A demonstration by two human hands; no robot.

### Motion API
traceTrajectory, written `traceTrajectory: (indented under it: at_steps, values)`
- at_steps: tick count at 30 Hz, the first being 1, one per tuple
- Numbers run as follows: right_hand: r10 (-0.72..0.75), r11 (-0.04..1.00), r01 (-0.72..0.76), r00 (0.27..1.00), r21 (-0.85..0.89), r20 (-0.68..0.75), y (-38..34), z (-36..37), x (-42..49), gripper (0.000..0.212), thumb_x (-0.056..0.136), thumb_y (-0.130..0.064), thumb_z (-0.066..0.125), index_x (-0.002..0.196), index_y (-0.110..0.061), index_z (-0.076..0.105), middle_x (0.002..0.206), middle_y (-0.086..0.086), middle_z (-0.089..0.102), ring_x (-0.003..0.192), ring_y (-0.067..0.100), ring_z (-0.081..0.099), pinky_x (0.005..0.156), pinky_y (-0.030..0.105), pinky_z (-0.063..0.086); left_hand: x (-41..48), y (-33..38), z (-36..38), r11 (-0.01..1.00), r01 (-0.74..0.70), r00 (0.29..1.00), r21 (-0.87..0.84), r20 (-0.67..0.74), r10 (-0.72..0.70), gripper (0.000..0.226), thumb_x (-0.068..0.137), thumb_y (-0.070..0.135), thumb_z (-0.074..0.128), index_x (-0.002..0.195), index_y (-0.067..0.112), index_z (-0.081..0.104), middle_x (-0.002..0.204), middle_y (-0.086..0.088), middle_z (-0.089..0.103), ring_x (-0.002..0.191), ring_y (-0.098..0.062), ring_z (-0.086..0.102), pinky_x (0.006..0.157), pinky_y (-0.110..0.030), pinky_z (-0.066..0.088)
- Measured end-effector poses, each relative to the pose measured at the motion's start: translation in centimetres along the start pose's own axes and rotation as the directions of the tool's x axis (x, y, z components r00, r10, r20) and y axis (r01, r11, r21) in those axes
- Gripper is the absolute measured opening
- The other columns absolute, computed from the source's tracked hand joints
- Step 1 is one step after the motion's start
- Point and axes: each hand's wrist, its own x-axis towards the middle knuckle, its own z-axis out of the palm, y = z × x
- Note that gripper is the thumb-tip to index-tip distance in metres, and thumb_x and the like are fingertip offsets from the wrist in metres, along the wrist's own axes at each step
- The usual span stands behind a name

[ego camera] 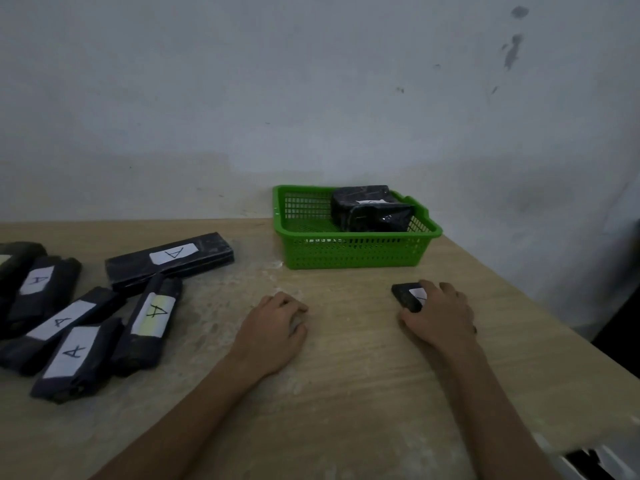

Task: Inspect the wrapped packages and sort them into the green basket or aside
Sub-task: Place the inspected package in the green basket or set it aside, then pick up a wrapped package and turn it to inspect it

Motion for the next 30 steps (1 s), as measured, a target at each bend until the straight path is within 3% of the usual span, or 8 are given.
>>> traceTrajectory:
  at_steps: [2,4,8,14,18,22,26,30]
  values:
    - [-0.105,0.994,0.106,0.993,0.011,-0.048,-1.7,-0.3,-0.8,0.064,0.079,-0.038,0.063,0.137,-0.021,0.043,0.141,0.012,0.041,0.129,0.034,0.036,0.107,0.045,0.029,-0.2,-0.4,-1.3,0.998,0.013,0.998,-0.057,-0.057,-0.016,0.028,0.09,0.031,0.05,0.115,0.024,0.061,0.117,0.007,0.056,0.108,-0.014,0.05,0.088,-0.025,0.04]
    - [-0.243,0.964,0.251,0.965,0.084,-0.097,-4.2,-0.3,-2.0,0.059,0.078,-0.03,0.065,0.132,-0.015,0.05,0.134,0.015,0.047,0.122,0.035,0.043,0.102,0.045,0.035,-0.6,-1.2,-3.0,0.996,0.019,0.991,-0.087,-0.134,-0.031,0.024,0.09,0.03,0.051,0.11,0.024,0.063,0.112,0.009,0.058,0.106,-0.012,0.05,0.086,-0.023,0.038]
    - [-0.513,0.827,0.533,0.846,0.181,-0.148,-9.8,0.1,-4.0,0.051,0.075,-0.027,0.062,0.124,-0.011,0.058,0.12,0.013,0.055,0.107,0.03,0.055,0.091,0.04,0.045,-1.4,-4.3,-6.5,0.996,0.081,0.963,-0.028,-0.254,-0.086,0.023,0.089,0.027,0.055,0.11,0.021,0.063,0.111,0.003,0.06,0.105,-0.018,0.049,0.088,-0.028,0.037]
    - [-0.685,0.665,0.683,0.719,0.303,-0.117,-18.5,0.7,-6.5,0.044,0.079,-0.023,0.06,0.122,-0.016,0.058,0.122,0.005,0.053,0.11,0.022,0.052,0.096,0.036,0.043,-3.3,-9.9,-9.6,0.889,0.448,0.867,0.093,-0.286,-0.407,0.046,0.088,0.033,0.055,0.127,0.012,0.048,0.121,-0.013,0.051,0.11,-0.03,0.043,0.094,-0.038,0.039]
    - [-0.723,0.621,0.693,0.687,0.367,-0.076,-21.8,3.3,-7.7,0.046,0.077,-0.034,0.046,0.118,-0.017,0.06,0.117,0.003,0.054,0.107,0.019,0.053,0.095,0.035,0.044,-4.1,-11.6,-9.1,0.788,0.593,0.8,0.165,-0.237,-0.552,0.054,0.088,0.045,0.05,0.127,0.008,0.044,0.123,-0.016,0.055,0.113,-0.033,0.049,0.092,-0.04,0.041]
    - [-0.724,0.61,0.665,0.688,0.43,-0.036,-21.8,6.2,-8.8,0.037,0.081,-0.022,0.055,0.118,-0.02,0.059,0.118,-0.003,0.053,0.11,0.013,0.048,0.096,0.026,0.04,-3.9,-11.7,-9.0,0.828,0.545,0.827,0.131,-0.245,-0.505,0.054,0.087,0.049,0.049,0.127,0.012,0.045,0.116,-0.011,0.062,0.105,-0.029,0.057,0.09,-0.039,0.045]
    - [-0.681,0.589,0.584,0.731,0.558,-0.046,-21.2,6.9,-9.4,0.037,0.081,-0.016,0.06,0.118,-0.021,0.06,0.115,-0.007,0.057,0.108,0.007,0.052,0.094,0.018,0.039,-4.1,-11.6,-9.6,0.86,0.489,0.809,-0.143,-0.295,-0.509,0.074,0.078,0.045,0.065,0.139,0.016,0.033,0.12,-0.008,0.058,0.104,-0.025,0.057,0.084,-0.035,0.047]
    - [-0.592,0.577,0.427,0.806,0.696,-0.004,-21.1,6.5,-9.1,0.033,0.085,-0.012,0.064,0.114,-0.025,0.06,0.111,-0.011,0.061,0.101,-0.004,0.055,0.082,0.003,0.04,-4.4,-10.8,-10.8,0.83,0.391,0.747,-0.398,-0.389,-0.539,0.075,0.078,0.036,0.071,0.14,0.019,0.033,0.101,0.002,0.055,0.092,-0.015,0.054,0.076,-0.028,0.042]
